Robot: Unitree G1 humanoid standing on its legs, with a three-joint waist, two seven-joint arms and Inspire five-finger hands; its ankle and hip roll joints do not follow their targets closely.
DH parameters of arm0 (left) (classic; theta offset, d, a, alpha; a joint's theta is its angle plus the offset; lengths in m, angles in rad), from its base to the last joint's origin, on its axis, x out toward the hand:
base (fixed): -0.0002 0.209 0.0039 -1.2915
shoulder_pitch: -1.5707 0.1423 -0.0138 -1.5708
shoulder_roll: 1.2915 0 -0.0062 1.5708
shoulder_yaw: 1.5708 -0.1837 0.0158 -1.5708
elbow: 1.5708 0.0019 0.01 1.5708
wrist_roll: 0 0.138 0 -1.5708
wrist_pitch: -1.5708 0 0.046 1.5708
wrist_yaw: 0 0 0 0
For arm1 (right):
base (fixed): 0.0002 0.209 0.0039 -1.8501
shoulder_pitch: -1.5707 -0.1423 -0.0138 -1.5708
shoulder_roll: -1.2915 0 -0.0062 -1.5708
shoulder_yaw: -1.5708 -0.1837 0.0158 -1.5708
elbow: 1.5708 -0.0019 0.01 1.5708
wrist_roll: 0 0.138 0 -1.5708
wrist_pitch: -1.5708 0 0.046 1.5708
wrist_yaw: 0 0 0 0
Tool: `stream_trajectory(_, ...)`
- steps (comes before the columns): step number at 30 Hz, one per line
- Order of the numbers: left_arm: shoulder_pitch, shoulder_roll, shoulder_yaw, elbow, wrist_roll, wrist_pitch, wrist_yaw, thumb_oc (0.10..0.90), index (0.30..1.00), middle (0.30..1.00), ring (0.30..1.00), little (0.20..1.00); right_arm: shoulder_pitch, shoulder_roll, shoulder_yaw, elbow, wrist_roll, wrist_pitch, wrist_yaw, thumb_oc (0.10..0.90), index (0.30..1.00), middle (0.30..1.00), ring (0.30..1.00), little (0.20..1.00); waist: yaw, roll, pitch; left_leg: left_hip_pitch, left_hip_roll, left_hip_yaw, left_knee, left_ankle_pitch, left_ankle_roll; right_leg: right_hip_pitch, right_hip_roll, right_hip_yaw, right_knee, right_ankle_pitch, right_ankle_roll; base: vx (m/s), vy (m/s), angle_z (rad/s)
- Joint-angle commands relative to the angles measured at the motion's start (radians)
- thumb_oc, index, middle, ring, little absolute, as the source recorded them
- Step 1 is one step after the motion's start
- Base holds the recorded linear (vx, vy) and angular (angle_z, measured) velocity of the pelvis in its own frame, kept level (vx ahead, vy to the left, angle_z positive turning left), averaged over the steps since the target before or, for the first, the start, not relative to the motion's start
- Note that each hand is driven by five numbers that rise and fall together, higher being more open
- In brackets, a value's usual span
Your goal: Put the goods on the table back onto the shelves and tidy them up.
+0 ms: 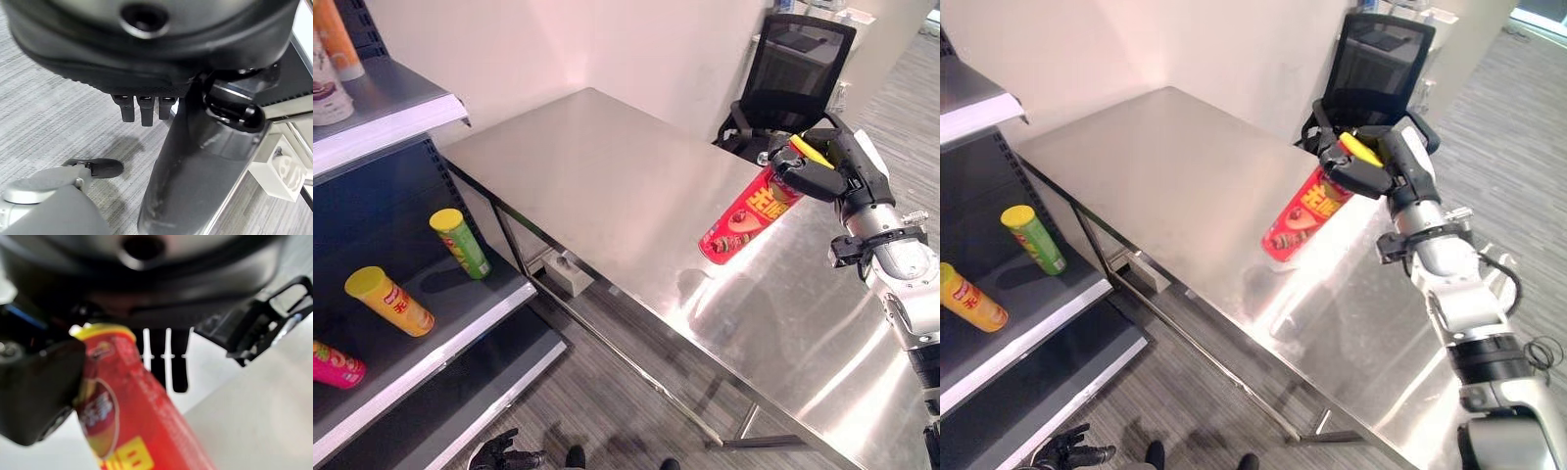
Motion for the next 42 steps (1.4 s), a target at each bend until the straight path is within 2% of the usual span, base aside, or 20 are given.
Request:
stream_trajectory(1, -0.063, 0.053, -0.031, 0.041, 0.029, -0.039, 0.004, 0.8, 0.9, 0.9, 0.9, 0.9, -0.157, -0.015, -0.126, -0.12, 0.089, -0.173, -0.058, 0.4, 0.3, 0.3, 0.3, 0.3, 0.038, -0.015, -0.05, -0.016, 0.053, -0.001, 0.008, -0.012, -0.076, 0.078, 0.006, -0.031, 0.014, -0.139, 0.059, -0.15, -0.155, 0.37)
stream_trajectory(4, -0.057, 0.053, -0.018, 0.049, 0.022, -0.046, -0.002, 0.8, 0.9, 0.9, 0.9, 0.9, -0.187, 0.0, -0.15, -0.222, 0.13, -0.218, -0.052, 0.4, 0.3, 0.3, 0.3, 0.3, 0.077, 0.009, -0.033, -0.07, 0.069, -0.064, 0.014, 0.04, -0.108, 0.07, 0.029, -0.071, 0.014, -0.161, 0.041, -0.22, -0.152, 0.4)
stream_trajectory(5, -0.019, -0.003, -0.022, -0.064, 0.057, -0.087, 0.042, 0.8, 0.9, 0.9, 0.9, 0.9, -0.175, -0.028, -0.225, -0.314, 0.111, -0.275, -0.073, 0.4, 0.3, 0.3, 0.3, 0.3, 0.133, 0.03, 0.022, -0.158, 0.071, -0.07, 0.073, 0.07, -0.139, 0.071, 0.022, -0.14, 0.014, -0.182, 0.027, -0.35, -0.2, 0.67)
stream_trajectory(8, -0.006, -0.004, -0.034, -0.086, 0.065, -0.077, 0.051, 0.8, 0.9, 0.9, 0.9, 0.9, -0.14, -0.029, -0.25, -0.337, 0.104, -0.269, -0.078, 0.4, 0.3, 0.3, 0.3, 0.3, 0.129, 0.03, 0.016, -0.178, 0.067, -0.087, 0.1, 0.058, -0.14, 0.072, 0.022, -0.157, 0.014, -0.187, 0.027, -0.16, -0.053, 1.89)
stream_trajectory(9, 0.0, -0.021, -0.038, -0.086, 0.083, -0.074, 0.045, 0.8, 0.9, 0.9, 0.9, 0.9, -0.09, -0.023, -0.285, -0.35, 0.096, -0.267, -0.083, 0.4, 0.3, 0.3, 0.3, 0.3, 0.121, 0.017, 0.02, -0.176, 0.097, 0.007, 0.202, 0.0, -0.109, 0.046, -0.007, -0.194, 0.014, -0.167, 0.024, -0.3, 0.033, 1.98)
stream_trajectory(10, 0.007, -0.036, -0.033, -0.062, 0.102, -0.071, 0.042, 0.8, 0.9, 0.9, 0.9, 0.9, -0.067, -0.007, -0.3, -0.358, 0.098, -0.266, -0.078, 0.4, 0.3, 0.3, 0.3, 0.3, 0.12, 0.01, 0.015, -0.134, 0.106, 0.012, 0.258, -0.031, -0.108, 0.032, -0.029, -0.214, 0.014, -0.145, 0.022, -0.44, 0.157, 0.21)
stream_trajectory(14, 0.035, -0.06, -0.033, -0.061, 0.149, -0.077, 0.034, 0.8, 0.9, 0.9, 0.9, 0.9, 0.073, 0.012, -0.418, -0.398, 0.104, -0.258, -0.065, 0.4, 0.3, 0.3, 0.3, 0.3, 0.093, 0.023, -0.023, 0.026, 0.123, -0.032, 0.271, -0.121, -0.129, 0.013, -0.094, -0.302, 0.021, -0.074, 0.053, -0.16, 0.187, 0.91)
stream_trajectory(18, 0.039, -0.057, -0.04, -0.064, 0.15, -0.075, 0.035, 0.8, 0.9, 0.9, 0.9, 0.9, 0.092, 0.015, -0.431, -0.408, 0.105, -0.257, -0.065, 0.4, 0.3, 0.3, 0.3, 0.3, 0.09, 0.022, -0.025, 0.032, 0.12, -0.04, 0.262, -0.119, -0.125, 0.021, -0.097, -0.313, 0.019, -0.068, 0.062, -0.03, 0.059, 0.57)
stream_trajectory(19, 0.046, -0.067, -0.045, -0.073, 0.159, -0.078, 0.031, 0.8, 0.9, 0.9, 0.9, 0.9, 0.112, 0.013, -0.459, -0.413, 0.107, -0.252, -0.064, 0.4, 0.3, 0.3, 0.3, 0.3, 0.07, 0.028, -0.027, 0.047, 0.109, -0.024, 0.197, -0.166, -0.108, 0.009, -0.111, -0.318, 0.022, -0.047, 0.074, -0.3, 0.699, 0.1)
stream_trajectory(20, -0.047, -0.059, -0.112, -0.089, 0.164, -0.064, 0.04, 0.8, 0.9, 0.9, 0.9, 0.9, 0.093, 0.064, -0.402, -0.413, 0.089, -0.211, -0.058, 0.4, 0.3, 0.3, 0.3, 0.3, 0.014, 0.045, -0.043, 0.097, 0.004, 0.017, 0.027, -0.2, -0.038, -0.049, -0.204, -0.294, 0.034, 0.061, 0.149, -0.52, 0.984, 0.23)
stream_trajectory(22, -0.044, -0.052, -0.104, -0.121, 0.152, -0.064, 0.057, 0.8, 0.9, 0.9, 0.9, 0.9, 0.037, 0.082, -0.314, -0.413, 0.043, -0.186, -0.052, 0.4, 0.3, 0.3, 0.3, 0.3, -0.006, 0.036, -0.003, 0.11, -0.055, 0.028, 0.003, -0.189, 0.007, -0.11, -0.259, -0.19, 0.119, 0.075, 0.172, -0.48, 0.71, 0.49)
stream_trajectory(25, -0.042, -0.047, -0.096, -0.127, 0.151, -0.064, 0.062, 0.8, 0.9, 0.9, 0.9, 0.9, 0.025, 0.087, -0.301, -0.415, 0.038, -0.186, -0.051, 0.4, 0.3, 0.3, 0.3, 0.3, -0.005, 0.032, 0.009, 0.104, -0.06, 0.037, 0.003, -0.18, 0.013, -0.132, -0.251, -0.131, 0.185, 0.035, 0.162, -0.17, 0.103, -0.28)
stream_trajectory(26, -0.04, -0.04, -0.085, -0.12, 0.14, -0.063, 0.071, 0.8, 0.9, 0.9, 0.9, 0.9, 0.012, 0.097, -0.28, -0.417, 0.034, -0.187, -0.043, 0.4, 0.3, 0.3, 0.3, 0.3, 0.002, 0.033, 0.012, 0.07, -0.069, 0.038, 0.003, -0.132, 0.037, -0.113, -0.211, -0.107, 0.268, -0.008, 0.123, -0.22, 0.11, -0.7)
stream_trajectory(30, -0.04, -0.041, -0.083, -0.12, 0.14, -0.063, 0.071, 0.8, 0.9, 0.9, 0.9, 0.9, 0.007, 0.098, -0.276, -0.415, 0.033, -0.187, -0.044, 0.4, 0.3, 0.3, 0.3, 0.3, 0.004, 0.03, 0.012, 0.069, -0.071, 0.043, 0.003, -0.133, 0.036, -0.126, -0.218, -0.098, 0.291, -0.023, 0.122, -0.08, 0.038, -0.29)
stream_trajectory(32, 0.018, 0.036, -0.003, -0.025, 0.098, -0.044, -0.002, 0.8, 0.9, 0.9, 0.9, 0.9, -0.023, 0.082, -0.268, -0.432, 0.033, -0.194, -0.019, 0.4, 0.3, 0.3, 0.3, 0.3, 0.044, 0.037, -0.017, 0.007, -0.083, 0.027, 0.016, -0.071, 0.057, -0.074, -0.069, 0.001, 0.452, -0.222, 0.079, -0.32, 0.002, -0.02)
stream_trajectory(33, 0.037, 0.017, -0.013, -0.078, 0.102, -0.057, 0.017, 0.8, 0.9, 0.9, 0.9, 0.9, -0.018, 0.075, -0.274, -0.431, 0.042, -0.21, -0.027, 0.4, 0.3, 0.3, 0.3, 0.3, 0.077, 0.004, -0.024, -0.062, -0.098, -0.002, 0.041, -0.035, 0.033, 0.006, 0.001, 0.044, 0.283, -0.267, 0.03, -0.27, -0.11, 0.22)
stream_trajectory(37, 0.037, 0.018, -0.013, -0.079, 0.102, -0.057, 0.017, 0.8, 0.9, 0.9, 0.9, 0.9, -0.017, 0.075, -0.275, -0.431, 0.042, -0.21, -0.026, 0.4, 0.3, 0.3, 0.3, 0.3, 0.076, 0.006, -0.025, -0.063, -0.097, -0.004, 0.042, -0.036, 0.033, 0.009, 0.004, 0.042, 0.275, -0.263, 0.029, -0.16, -0.079, 0.22)
stream_trajectory(38, 0.081, -0.012, -0.006, -0.109, 0.067, -0.054, -0.006, 0.8, 0.9, 0.9, 0.9, 0.9, -0.04, 0.032, -0.264, -0.449, 0.057, -0.211, -0.017, 0.4, 0.3, 0.3, 0.3, 0.3, 0.129, 0.031, -0.007, -0.21, -0.08, -0.024, 0.083, 0.055, -0.055, 0.092, 0.068, 0.015, 0.014, -0.216, 0.015, -0.58, -0.194, 0.08)
stream_trajectory(40, 0.088, -0.02, -0.023, -0.127, 0.095, -0.05, -0.021, 0.8, 0.9, 0.9, 0.9, 0.9, -0.023, 0.004, -0.262, -0.466, 0.029, -0.201, -0.004, 0.4, 0.3, 0.3, 0.3, 0.3, 0.121, 0.067, 0.02, -0.258, -0.062, -0.024, 0.109, 0.089, -0.081, 0.082, 0.068, -0.033, 0.014, -0.213, 0.008, -0.53, -0.086, 1.34)
stream_trajectory(42, 0.092, -0.023, -0.022, -0.131, 0.098, -0.048, -0.024, 0.8, 0.9, 0.9, 0.9, 0.9, -0.016, -0.003, -0.264, -0.476, 0.017, -0.196, 0.0, 0.4, 0.3, 0.3, 0.3, 0.3, 0.115, 0.074, 0.025, -0.264, -0.05, 0.0, 0.117, 0.095, -0.082, 0.079, 0.063, -0.053, 0.014, -0.209, 0.008, -0.14, 0.018, 0.99)
